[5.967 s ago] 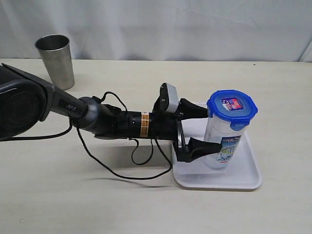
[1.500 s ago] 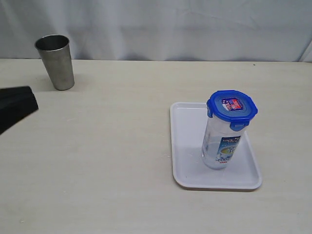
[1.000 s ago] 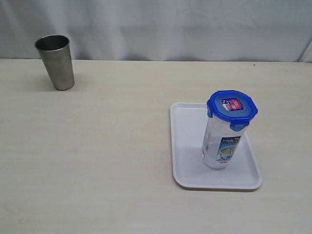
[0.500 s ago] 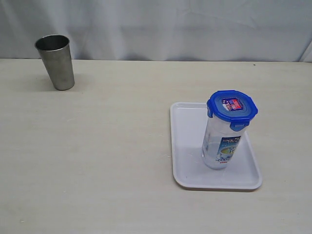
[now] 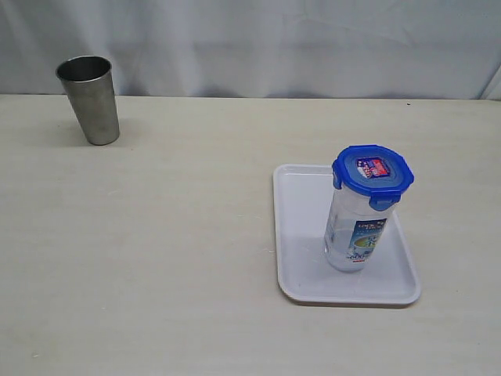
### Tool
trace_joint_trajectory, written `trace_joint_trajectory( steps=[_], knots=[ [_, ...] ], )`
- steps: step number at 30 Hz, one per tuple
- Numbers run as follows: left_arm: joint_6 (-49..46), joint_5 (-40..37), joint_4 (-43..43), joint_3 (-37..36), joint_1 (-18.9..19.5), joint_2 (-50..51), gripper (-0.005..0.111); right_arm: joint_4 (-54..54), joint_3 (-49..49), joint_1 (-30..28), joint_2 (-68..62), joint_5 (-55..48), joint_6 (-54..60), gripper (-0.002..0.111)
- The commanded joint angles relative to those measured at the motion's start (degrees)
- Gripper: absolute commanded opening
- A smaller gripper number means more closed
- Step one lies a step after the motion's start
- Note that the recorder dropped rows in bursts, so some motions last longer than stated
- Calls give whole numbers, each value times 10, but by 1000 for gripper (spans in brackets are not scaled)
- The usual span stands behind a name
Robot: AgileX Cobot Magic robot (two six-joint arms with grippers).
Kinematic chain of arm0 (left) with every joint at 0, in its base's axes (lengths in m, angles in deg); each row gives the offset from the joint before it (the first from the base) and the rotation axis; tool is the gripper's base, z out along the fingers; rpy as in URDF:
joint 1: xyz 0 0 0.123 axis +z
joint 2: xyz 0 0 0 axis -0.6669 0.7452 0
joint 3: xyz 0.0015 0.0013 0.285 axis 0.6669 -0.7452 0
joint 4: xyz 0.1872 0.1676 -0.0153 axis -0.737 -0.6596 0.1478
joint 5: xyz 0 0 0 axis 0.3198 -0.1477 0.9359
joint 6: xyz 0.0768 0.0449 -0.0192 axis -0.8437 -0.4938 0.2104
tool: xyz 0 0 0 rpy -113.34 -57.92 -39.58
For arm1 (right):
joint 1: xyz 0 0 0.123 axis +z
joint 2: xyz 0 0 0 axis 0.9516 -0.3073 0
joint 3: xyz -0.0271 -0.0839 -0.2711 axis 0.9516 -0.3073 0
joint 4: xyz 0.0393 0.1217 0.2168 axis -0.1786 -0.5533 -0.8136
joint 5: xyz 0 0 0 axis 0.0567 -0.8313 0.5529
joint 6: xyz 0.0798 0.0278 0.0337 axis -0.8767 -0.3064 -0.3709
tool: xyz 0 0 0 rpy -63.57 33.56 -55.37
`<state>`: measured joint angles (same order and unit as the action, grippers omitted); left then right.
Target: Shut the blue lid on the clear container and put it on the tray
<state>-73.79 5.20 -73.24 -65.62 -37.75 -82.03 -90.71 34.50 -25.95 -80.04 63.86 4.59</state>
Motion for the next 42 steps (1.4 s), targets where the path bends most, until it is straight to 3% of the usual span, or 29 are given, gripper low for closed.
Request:
trace_joint_trajectory(
  steps=[1, 3, 8, 11, 15, 42],
  knots=[
    [-5, 20, -34, -29, 2, -6, 0, 1, -2, -2, 3, -2, -1, 5],
    [-5, 53, -34, -35, 2, -6, 0, 1, -2, -2, 3, -2, -1, 5],
    [-5, 14, -33, -35, 2, -6, 0, 1, -2, -2, 3, -2, -1, 5],
    [-19, -66, -33, -35, 2, -6, 0, 1, -2, -2, 3, -2, -1, 5],
    [-59, -110, -33, -35, 2, -6, 0, 1, -2, -2, 3, -2, -1, 5],
    [-60, -108, -3, -35, 2, -6, 0, 1, -2, -2, 3, -2, -1, 5]
  ],
)
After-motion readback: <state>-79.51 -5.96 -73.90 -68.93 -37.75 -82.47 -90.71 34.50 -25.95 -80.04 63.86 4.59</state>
